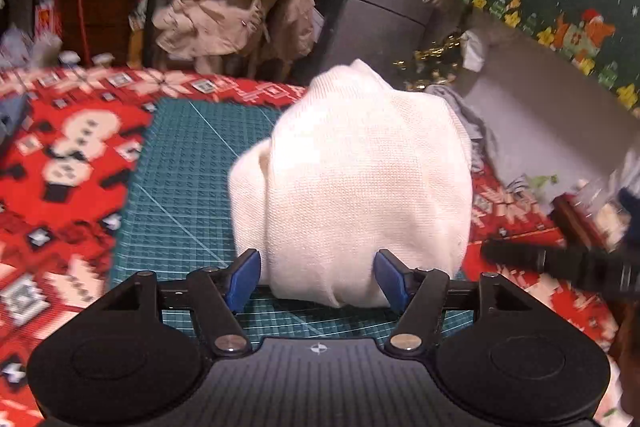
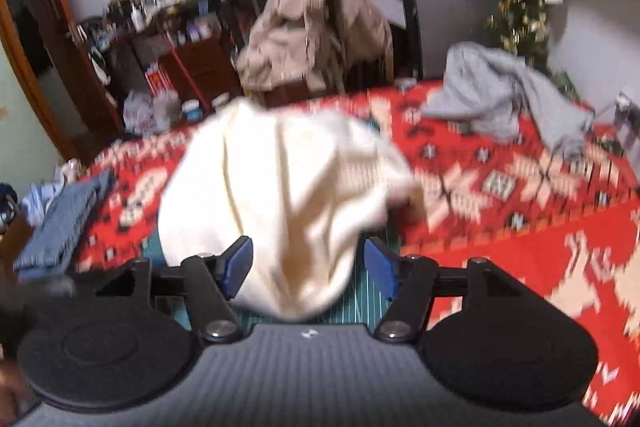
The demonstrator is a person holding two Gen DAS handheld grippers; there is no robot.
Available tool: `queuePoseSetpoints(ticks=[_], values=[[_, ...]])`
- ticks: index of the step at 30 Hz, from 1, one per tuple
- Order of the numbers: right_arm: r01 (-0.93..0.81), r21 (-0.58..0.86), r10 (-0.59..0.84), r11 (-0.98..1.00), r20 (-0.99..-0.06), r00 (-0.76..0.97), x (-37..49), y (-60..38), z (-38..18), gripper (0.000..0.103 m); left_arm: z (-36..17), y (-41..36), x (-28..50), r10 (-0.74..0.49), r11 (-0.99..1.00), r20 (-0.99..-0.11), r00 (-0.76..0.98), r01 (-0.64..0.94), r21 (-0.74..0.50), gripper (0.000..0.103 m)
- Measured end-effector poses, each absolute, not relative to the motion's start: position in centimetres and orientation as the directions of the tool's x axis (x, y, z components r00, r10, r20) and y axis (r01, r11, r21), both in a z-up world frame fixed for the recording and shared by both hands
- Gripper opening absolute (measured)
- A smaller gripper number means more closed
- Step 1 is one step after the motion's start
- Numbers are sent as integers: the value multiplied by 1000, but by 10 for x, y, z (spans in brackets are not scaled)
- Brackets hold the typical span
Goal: Fold clothes
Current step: 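Lift the sweater with both tools and carry it over the green mat, then lower the sweater onto the mat and open both tools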
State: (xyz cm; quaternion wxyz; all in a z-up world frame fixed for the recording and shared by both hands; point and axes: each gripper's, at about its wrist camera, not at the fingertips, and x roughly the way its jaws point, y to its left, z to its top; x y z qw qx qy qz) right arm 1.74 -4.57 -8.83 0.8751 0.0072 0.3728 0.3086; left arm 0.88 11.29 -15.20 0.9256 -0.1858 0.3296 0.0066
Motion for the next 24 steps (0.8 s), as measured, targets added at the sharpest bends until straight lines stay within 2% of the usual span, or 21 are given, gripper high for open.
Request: queuePoseSetpoints(ticks=[1, 3, 4, 5, 7, 13, 18, 22, 23, 24], values=[[-532, 246, 543, 810, -656, 524, 14, -48, -94, 66, -154, 115, 12, -131, 923, -607, 784, -128, -363, 58], [-523, 264, 547, 810, -663, 512, 9, -54, -100, 66, -154, 114, 16, -147, 919, -594, 791, -113, -377, 41], [-521, 268, 547, 810, -664, 510, 8, -56, -101, 66, -153, 113, 17, -153, 919, -588, 794, -105, -381, 28], [-518, 269, 545, 812, -666, 509, 7, -58, -103, 66, -150, 112, 18, -155, 919, -584, 797, -100, -381, 22], [-514, 262, 537, 817, -672, 510, 8, -60, -106, 66, -144, 110, 16, -153, 922, -570, 807, -91, -376, 18], [-528, 268, 550, 806, -672, 497, 4, -58, -105, 66, -96, 121, -7, -182, 894, -458, 870, -47, -446, 16], [-599, 261, 607, 757, -617, 500, -8, -50, -94, 66, -57, 128, -17, -213, 877, -396, 893, -4, -481, 15], [-660, 256, 658, 706, -582, 478, -17, -41, -85, 66, -47, 129, -24, -203, 874, -365, 908, 0, -485, 15], [-674, 263, 674, 690, -573, 466, -19, -39, -84, 56, -47, 129, -24, -201, 874, -363, 910, -1, -486, 15], [-689, 276, 694, 670, -562, 450, -21, -38, -82, 36, -48, 130, -23, -199, 874, -365, 910, -4, -486, 15]])
